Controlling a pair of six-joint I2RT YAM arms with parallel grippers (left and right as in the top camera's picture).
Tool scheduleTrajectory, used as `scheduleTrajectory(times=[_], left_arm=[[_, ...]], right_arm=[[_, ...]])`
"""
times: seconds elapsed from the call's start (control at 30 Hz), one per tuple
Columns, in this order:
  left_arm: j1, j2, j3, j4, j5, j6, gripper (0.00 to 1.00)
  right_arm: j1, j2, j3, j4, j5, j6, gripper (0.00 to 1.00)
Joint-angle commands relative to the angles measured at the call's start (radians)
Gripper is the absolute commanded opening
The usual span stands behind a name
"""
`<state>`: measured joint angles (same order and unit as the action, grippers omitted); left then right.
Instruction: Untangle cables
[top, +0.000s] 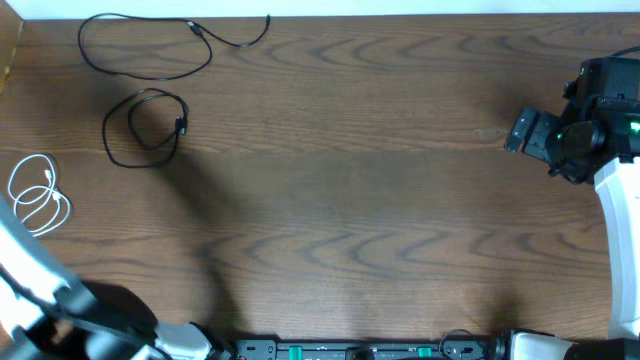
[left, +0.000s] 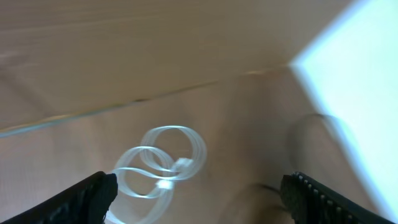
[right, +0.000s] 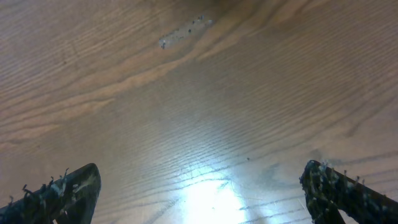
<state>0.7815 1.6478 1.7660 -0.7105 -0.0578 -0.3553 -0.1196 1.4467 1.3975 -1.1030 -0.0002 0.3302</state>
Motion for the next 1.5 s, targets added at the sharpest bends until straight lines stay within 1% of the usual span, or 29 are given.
scheduleTrajectory(times=[0.0,0.07,0.13,0.17,0.23,0.27,0.33,0.4,0.43,0.57,0.63,0.67,0.7,0.87,0.97,1.03,1.13,1.2,1.27,1.3,1.33,1.37,1.4,1.43,1.47], left_arm=[[-0.004,-0.078,0.013,0.007,0.450,-0.072,0.89],[-0.010,-0.106,0.013,0.009,0.619,-0.158,0.90],[-0.037,-0.120,0.013,0.013,0.737,-0.209,0.90],[-0.062,-0.123,0.013,0.014,0.780,-0.211,0.90],[-0.132,-0.126,0.012,0.008,0.822,-0.199,0.90],[-0.211,-0.126,0.012,-0.001,0.843,-0.166,0.90],[-0.314,-0.126,0.012,-0.027,0.834,-0.101,0.89],[-0.414,-0.126,0.012,-0.078,0.787,-0.027,0.90],[-0.509,-0.126,0.012,-0.157,0.685,0.021,0.90],[-0.680,-0.125,0.012,-0.303,0.408,0.026,0.90],[-0.741,-0.125,0.012,-0.348,0.324,0.026,0.91],[-0.792,-0.125,0.011,-0.380,0.274,0.026,0.90],[-0.828,-0.125,0.011,-0.409,0.270,0.026,0.91],[-0.858,-0.125,0.011,-0.430,0.270,0.026,0.91],[-0.858,-0.125,0.011,-0.467,0.270,0.026,0.91],[-0.858,-0.125,0.011,-0.487,0.270,0.026,0.91],[-0.858,-0.125,0.011,-0.490,0.270,0.026,0.91],[-0.858,-0.125,0.011,-0.490,0.270,0.026,0.91],[-0.858,-0.125,0.011,-0.490,0.270,0.026,0.91],[-0.858,-0.125,0.011,-0.490,0.270,0.026,0.91],[-0.858,-0.125,0.011,-0.490,0.270,0.026,0.91],[-0.858,-0.125,0.011,-0.490,0.270,0.026,0.91],[-0.858,-0.125,0.011,-0.490,0.270,0.026,0.91],[-0.858,-0.125,0.011,-0.490,0.270,0.026,0.91],[-0.858,-0.125,0.011,-0.490,0.270,0.026,0.91]], right_arm=[[-0.003,-0.001,0.005,-0.001,0.009,0.013,0.99],[-0.003,-0.001,0.005,-0.001,0.009,0.014,0.99],[-0.003,-0.001,0.005,-0.001,0.009,0.013,0.99],[-0.003,-0.001,0.005,-0.001,0.009,0.013,0.99],[-0.003,-0.001,0.005,-0.001,0.009,0.013,0.99],[-0.003,-0.001,0.005,-0.001,0.009,0.013,0.99],[-0.003,-0.001,0.005,-0.001,0.009,0.013,0.99],[-0.003,-0.001,0.005,-0.001,0.009,0.013,0.99],[-0.003,-0.001,0.005,-0.001,0.009,0.013,0.99],[-0.003,-0.001,0.005,-0.001,0.009,0.013,0.99],[-0.003,-0.001,0.005,-0.001,0.009,0.013,0.99],[-0.003,-0.001,0.005,-0.001,0.009,0.013,0.99],[-0.003,-0.001,0.005,-0.001,0.009,0.013,0.99],[-0.003,-0.001,0.005,0.028,-0.011,0.018,0.99],[-0.003,-0.001,0.005,0.044,-0.125,0.043,0.99],[-0.003,-0.001,0.005,0.045,-0.143,0.047,0.99],[-0.003,-0.001,0.005,0.042,-0.219,0.100,0.99],[-0.003,-0.001,0.005,0.036,-0.374,0.090,0.99],[0.008,-0.001,0.005,0.037,-0.538,-0.001,0.99],[0.020,-0.001,0.005,0.037,-0.587,-0.049,0.99],[0.036,-0.003,0.005,0.026,-0.601,-0.092,0.99],[0.061,-0.005,0.005,-0.005,-0.555,-0.120,0.99],[0.075,-0.007,0.005,-0.029,-0.503,-0.118,0.99],[0.101,-0.010,0.005,-0.073,-0.404,-0.104,0.99],[0.112,-0.010,0.005,-0.091,-0.363,-0.094,0.99]])
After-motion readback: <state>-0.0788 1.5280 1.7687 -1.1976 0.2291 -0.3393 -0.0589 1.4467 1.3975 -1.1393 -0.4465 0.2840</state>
